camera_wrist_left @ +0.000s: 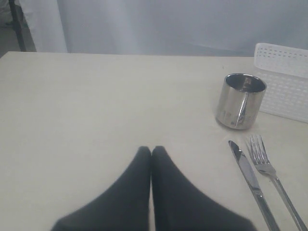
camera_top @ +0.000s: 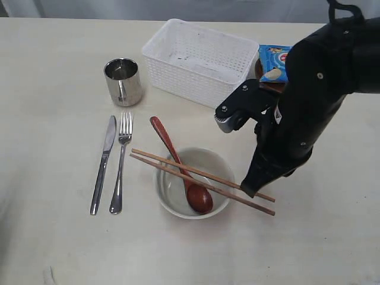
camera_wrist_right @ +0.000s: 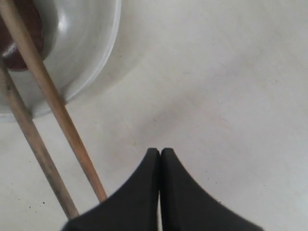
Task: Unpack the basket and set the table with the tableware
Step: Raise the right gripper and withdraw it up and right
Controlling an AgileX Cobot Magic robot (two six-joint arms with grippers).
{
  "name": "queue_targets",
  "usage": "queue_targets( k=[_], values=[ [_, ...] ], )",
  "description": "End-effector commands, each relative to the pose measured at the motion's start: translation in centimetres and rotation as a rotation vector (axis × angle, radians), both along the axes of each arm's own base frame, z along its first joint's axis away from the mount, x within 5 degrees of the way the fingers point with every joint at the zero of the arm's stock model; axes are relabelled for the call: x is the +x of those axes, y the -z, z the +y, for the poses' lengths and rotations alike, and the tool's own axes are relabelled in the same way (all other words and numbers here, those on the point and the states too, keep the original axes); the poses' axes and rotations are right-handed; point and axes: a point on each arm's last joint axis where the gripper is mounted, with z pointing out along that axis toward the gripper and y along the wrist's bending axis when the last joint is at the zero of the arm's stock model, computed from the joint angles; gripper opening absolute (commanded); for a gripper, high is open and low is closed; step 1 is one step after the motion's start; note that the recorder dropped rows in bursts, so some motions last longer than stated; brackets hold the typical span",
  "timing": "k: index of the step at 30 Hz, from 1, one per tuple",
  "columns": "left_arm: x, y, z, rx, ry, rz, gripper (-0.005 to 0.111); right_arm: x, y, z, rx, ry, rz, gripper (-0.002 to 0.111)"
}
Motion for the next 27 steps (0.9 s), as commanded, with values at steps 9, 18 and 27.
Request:
queue_targets(
  k=[9, 18, 27],
  values=[
    [0.0, 0.0, 0.0, 0.002, -0.002, -0.009, 0.000, -1.7, 1.0, 0.8, -0.020, -0.083, 0.013, -0.001],
    [0.0, 0.0, 0.0, 0.002, -0.002, -0.009, 0.000, -2.4, 1.0, 1.1, -0.005, -0.102, 0.080, -0.001],
    [0.0, 0.0, 0.0, 0.002, -0.002, -0.009, 0.000, -2.6, 1.0, 0.9, -0.017, -0.106, 0.094, -0.001]
  ],
)
